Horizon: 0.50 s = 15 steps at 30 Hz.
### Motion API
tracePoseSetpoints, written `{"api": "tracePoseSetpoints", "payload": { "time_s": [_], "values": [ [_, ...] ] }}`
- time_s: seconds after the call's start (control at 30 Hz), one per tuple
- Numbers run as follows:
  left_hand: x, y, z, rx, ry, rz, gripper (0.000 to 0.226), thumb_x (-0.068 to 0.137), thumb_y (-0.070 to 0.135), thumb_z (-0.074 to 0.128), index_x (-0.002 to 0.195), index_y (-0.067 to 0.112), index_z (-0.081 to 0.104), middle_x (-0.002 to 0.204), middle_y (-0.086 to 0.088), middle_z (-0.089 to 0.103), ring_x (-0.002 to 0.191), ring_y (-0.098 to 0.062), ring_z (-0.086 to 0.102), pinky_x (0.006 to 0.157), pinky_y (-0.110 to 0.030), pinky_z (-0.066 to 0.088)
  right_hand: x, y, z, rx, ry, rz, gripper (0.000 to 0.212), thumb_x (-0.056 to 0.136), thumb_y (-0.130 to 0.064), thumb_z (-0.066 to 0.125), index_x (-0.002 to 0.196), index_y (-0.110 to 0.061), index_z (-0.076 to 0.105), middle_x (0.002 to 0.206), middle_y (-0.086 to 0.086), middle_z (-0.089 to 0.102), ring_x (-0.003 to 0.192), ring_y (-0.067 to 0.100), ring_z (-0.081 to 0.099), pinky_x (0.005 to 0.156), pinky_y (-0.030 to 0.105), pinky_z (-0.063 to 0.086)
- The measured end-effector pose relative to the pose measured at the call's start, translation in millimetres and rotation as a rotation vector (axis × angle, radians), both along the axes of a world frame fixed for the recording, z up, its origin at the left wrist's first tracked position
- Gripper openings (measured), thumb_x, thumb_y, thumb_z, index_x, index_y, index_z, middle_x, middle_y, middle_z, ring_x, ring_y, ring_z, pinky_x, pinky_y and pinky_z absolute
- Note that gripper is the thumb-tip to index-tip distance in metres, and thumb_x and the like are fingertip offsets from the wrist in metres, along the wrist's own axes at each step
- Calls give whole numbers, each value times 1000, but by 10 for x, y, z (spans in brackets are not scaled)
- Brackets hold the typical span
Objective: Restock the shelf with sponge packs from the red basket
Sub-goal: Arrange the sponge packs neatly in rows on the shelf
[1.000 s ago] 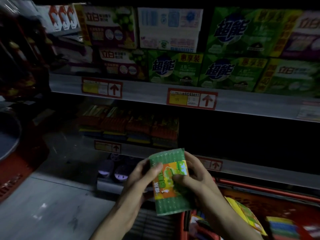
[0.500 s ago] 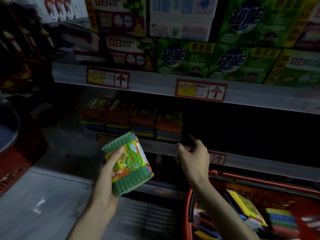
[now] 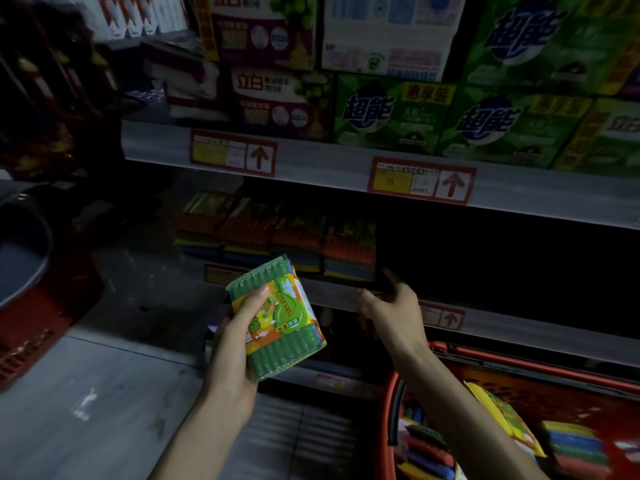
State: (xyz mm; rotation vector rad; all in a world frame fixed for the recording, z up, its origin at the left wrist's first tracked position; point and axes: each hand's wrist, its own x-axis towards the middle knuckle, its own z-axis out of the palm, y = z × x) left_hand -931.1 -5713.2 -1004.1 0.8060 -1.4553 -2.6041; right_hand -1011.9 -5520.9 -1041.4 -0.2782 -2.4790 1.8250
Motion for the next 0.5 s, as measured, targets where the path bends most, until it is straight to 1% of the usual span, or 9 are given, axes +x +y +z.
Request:
{"api": "tracePoseSetpoints", "payload": {
  "time_s": [0.07,0.2,0.27,0.5],
  "values": [
    [0,10,-1,-1,-5,-4,48,84,39,73,128,21,69,120,-10,76,114,-33,70,97,-52,56,46,3,3,-5,0,-2,63,94,-21,68,152,-20,44,77,5,72,51,9,63,50,24,48],
    [-3,35,3,-9,-12,-25,45,83,39,73,125,22,71,116,-8,77,112,-31,72,93,-49,58,119,34,0,-25,-25,26,60,95,-17,67,151,-16,43,78,7,72,58,12,66,52,23,49],
    [7,53,8,-11,-12,-39,48,80,40,74,124,22,71,115,-8,78,110,-31,72,91,-48,58,139,53,22,-34,-34,39,59,97,-16,66,151,-16,43,81,8,72,59,12,66,52,21,49],
    [16,107,-11,-19,-2,-59,51,79,40,75,126,22,71,116,-8,77,110,-30,73,89,-46,59,143,97,26,-51,-69,93,58,97,-14,66,150,-19,44,78,4,71,60,11,65,52,21,47]
  ]
}}
